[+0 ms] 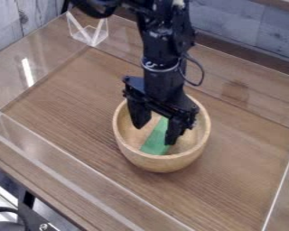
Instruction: Move green stick from inside the wooden bowl to the table next to it
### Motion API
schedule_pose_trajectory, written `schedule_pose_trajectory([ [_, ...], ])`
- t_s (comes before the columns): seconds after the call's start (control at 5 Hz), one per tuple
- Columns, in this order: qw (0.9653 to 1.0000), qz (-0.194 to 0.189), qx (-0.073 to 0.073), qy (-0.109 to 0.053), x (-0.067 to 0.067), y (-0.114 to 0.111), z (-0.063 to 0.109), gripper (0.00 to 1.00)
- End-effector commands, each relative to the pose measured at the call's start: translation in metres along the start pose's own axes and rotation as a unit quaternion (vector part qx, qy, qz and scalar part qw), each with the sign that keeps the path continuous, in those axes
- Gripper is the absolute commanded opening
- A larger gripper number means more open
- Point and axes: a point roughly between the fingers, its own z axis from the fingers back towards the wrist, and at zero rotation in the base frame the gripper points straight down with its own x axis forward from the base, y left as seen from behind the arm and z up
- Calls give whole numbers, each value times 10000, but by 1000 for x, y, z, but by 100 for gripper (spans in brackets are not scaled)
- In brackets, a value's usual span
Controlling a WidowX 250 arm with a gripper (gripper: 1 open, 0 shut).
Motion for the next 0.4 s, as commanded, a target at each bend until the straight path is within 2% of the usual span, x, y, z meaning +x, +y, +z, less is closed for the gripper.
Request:
schedule_pose_trajectory([
  [0.0,9998,-12,-27,-203,4,-3,1,100],
  [0.2,9997,-13,-36,-253,5,-5,-2,100],
])
